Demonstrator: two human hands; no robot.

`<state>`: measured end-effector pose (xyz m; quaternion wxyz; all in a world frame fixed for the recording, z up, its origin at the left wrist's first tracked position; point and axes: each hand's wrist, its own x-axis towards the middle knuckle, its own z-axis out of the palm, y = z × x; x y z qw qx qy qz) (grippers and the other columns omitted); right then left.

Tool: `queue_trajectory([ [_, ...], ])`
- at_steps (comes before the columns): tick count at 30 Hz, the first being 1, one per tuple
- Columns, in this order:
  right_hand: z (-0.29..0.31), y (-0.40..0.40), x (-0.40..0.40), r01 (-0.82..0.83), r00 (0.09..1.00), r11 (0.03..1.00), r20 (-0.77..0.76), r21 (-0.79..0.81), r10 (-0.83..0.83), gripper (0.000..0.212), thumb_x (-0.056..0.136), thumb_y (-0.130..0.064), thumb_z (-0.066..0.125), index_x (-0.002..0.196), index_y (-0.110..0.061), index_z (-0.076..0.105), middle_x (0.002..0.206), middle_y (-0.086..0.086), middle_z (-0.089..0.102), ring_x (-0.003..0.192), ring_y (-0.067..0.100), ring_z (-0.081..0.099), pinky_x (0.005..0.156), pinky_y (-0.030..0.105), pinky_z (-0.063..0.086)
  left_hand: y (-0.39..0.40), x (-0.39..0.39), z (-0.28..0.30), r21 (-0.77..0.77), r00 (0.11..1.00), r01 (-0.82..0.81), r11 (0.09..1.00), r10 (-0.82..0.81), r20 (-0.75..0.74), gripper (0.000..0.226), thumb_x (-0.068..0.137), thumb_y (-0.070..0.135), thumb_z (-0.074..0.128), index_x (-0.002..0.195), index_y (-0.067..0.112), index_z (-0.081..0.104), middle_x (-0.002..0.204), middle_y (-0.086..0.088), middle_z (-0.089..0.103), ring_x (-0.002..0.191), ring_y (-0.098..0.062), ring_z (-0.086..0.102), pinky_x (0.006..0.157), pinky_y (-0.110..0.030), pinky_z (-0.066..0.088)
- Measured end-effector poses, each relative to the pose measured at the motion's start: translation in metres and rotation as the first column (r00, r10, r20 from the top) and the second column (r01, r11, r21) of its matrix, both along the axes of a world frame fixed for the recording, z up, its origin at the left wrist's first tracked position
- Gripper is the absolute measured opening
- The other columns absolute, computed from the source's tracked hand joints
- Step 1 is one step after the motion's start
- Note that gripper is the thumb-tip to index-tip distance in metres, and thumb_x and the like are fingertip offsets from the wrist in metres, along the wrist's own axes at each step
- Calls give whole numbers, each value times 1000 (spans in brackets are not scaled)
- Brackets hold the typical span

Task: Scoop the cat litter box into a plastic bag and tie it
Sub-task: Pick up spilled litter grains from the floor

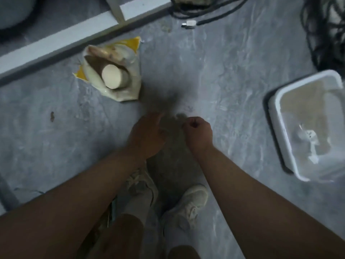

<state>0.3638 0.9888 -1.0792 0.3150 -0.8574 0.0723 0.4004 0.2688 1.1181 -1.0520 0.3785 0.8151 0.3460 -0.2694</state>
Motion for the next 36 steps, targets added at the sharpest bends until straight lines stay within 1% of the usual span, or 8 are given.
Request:
queue_trajectory([
  [5,25,-75,6,67,997,997,29,-31,-67,24,92,-24,63,112,-16,73,107,8,74,102,26,68,90,35,54,-56,31,18,-59,996,87,994,-87,11,56,94,36,61,148,25,48,149,-4,51,136,-26,49,112,-42,41],
  [8,46,-120,8,102,994,993,35,-66,-100,30,93,-27,63,119,-13,70,116,11,72,110,30,64,90,31,48,-85,43,33,-41,974,220,975,-217,70,44,95,36,57,137,23,59,140,-5,59,130,-27,55,109,-39,44],
  [12,74,-170,7,163,986,981,38,-108,-160,24,91,-23,66,109,-8,70,111,14,71,108,32,64,81,30,45,-117,58,67,15,953,298,954,-299,56,58,95,25,62,149,9,47,154,-13,46,143,-29,40,119,-32,26],
  [17,97,-217,7,302,953,946,23,-119,-302,31,89,-17,66,118,-10,69,116,12,71,111,29,64,85,28,46,-135,91,95,56,909,407,912,-410,69,62,94,24,65,151,11,43,156,-11,43,146,-25,37,119,-26,22],
  [25,59,-248,22,413,907,891,-1,-190,-421,31,86,-21,66,117,-17,70,118,10,71,111,29,64,89,29,47,-118,175,64,121,933,335,934,-347,98,60,96,25,63,151,16,43,157,-8,41,140,-25,44,116,-28,28],
  [29,51,-246,31,388,917,896,-10,-218,-399,28,90,-20,66,117,-15,68,120,9,70,113,29,63,85,26,43,-111,191,50,103,953,268,958,-279,122,56,98,25,60,151,23,44,152,-6,47,97,-15,56,98,-21,38],
  [34,44,-235,59,417,903,872,4,-256,-430,24,91,-23,67,111,-10,69,116,13,71,109,31,64,79,27,42,-109,209,34,22,951,277,961,-277,137,54,99,24,60,150,25,45,150,-4,49,88,-5,56,95,-22,38],
  [36,41,-231,71,422,901,870,11,-253,-434,25,91,-24,67,112,-10,68,116,13,70,110,32,64,82,29,44,-110,214,27,10,941,308,951,-306,146,53,99,23,61,150,25,46,153,-1,46,101,-7,52,96,-20,34],
])
